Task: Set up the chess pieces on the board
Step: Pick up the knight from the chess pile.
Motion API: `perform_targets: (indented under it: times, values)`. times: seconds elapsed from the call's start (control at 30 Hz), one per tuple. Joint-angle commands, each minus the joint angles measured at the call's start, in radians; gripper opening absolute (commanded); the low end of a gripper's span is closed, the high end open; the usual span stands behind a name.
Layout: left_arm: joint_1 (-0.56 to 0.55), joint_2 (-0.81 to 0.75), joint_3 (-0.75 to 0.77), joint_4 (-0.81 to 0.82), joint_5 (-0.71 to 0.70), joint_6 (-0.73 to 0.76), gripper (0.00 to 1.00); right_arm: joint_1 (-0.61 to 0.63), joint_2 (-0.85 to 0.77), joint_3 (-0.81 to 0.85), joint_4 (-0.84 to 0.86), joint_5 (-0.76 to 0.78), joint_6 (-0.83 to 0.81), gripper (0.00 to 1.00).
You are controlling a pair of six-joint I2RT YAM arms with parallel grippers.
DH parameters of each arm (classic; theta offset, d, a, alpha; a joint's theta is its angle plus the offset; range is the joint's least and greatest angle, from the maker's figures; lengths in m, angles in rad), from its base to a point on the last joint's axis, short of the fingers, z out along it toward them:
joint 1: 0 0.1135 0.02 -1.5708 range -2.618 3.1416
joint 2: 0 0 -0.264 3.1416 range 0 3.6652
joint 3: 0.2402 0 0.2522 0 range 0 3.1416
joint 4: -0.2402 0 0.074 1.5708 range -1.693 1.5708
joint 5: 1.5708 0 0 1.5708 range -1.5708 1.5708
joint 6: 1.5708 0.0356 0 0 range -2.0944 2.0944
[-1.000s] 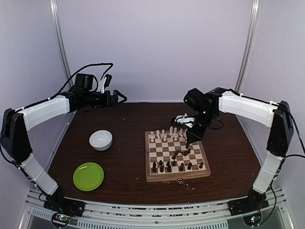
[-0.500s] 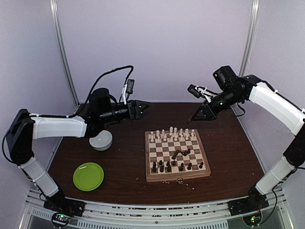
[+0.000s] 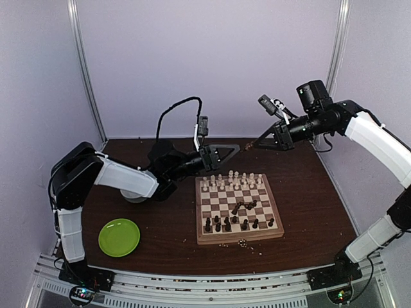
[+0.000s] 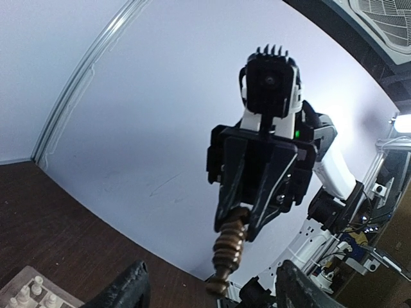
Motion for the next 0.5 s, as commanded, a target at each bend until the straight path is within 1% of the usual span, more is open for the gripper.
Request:
perform_targets:
  times: [0.0,0.13,0.47]
  values:
    - [-0.019,0.007,0.051,0.080,0.027,-0.027,0.67,-0.008,-0.040,-0.030,0.056,-0.028,0.034,0.04]
    - [-0.029,0.022,0.078,0.061,0.040,-0.032,0.60,-0.008,-0.044,-0.028,0.058,-0.026,0.036,0.04]
    - [-0.031,0.036,0.099,0.040,0.052,-0.043,0.51,-0.010,-0.053,-0.020,0.062,-0.018,0.039,0.04]
